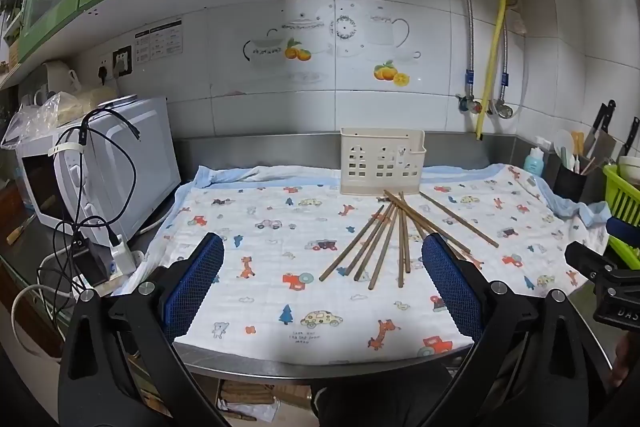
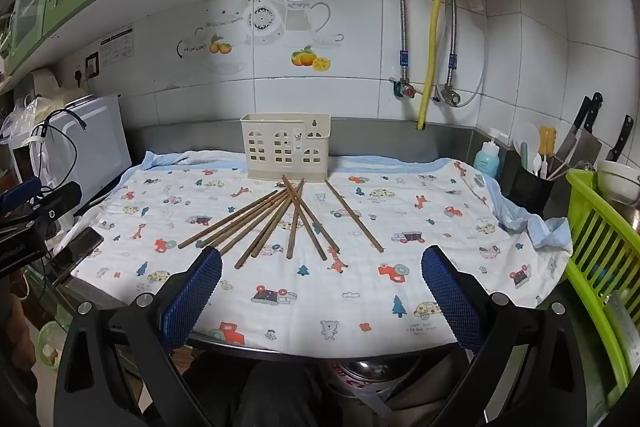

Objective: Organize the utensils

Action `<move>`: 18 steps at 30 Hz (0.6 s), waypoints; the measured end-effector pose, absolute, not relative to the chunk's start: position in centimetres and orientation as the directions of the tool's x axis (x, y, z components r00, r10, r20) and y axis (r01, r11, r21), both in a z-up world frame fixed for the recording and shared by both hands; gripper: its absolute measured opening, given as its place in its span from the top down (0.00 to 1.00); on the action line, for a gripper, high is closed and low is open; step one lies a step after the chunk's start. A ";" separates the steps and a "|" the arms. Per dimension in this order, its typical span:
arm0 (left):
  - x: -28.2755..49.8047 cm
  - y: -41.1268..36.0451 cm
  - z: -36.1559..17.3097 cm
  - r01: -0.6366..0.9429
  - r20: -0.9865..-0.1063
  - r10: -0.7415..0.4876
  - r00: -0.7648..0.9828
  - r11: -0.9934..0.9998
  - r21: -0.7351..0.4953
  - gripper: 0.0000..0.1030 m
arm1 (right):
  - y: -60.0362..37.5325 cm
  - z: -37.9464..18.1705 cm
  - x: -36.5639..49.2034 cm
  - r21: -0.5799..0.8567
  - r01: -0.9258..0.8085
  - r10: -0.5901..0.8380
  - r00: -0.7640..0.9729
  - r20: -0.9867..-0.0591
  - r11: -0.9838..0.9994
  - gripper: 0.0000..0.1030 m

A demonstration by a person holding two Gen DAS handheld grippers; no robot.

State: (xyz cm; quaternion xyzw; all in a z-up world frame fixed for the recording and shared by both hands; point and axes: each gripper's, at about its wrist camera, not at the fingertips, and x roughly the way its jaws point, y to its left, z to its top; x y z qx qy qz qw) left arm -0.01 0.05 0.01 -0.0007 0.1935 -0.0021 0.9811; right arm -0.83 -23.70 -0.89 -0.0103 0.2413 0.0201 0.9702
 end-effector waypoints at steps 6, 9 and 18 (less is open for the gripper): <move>0.0 -0.2 0.1 0.005 -0.378 0.001 0.926 1.000 0.016 0.05 | -23.7 -0.9 -0.9 -0.009 -0.042 0.033 0.882 -0.470 0.999 0.06; -0.4 0.3 -0.5 0.007 -0.375 -0.002 0.927 1.000 0.010 0.05 | -23.7 -0.8 -0.9 -0.013 -0.042 0.031 0.883 -0.468 0.999 0.06; 0.0 -0.3 -0.2 0.016 -0.387 -0.005 0.922 0.999 0.027 0.05 | -23.8 -0.8 -0.8 -0.013 -0.043 0.032 0.882 -0.470 0.999 0.06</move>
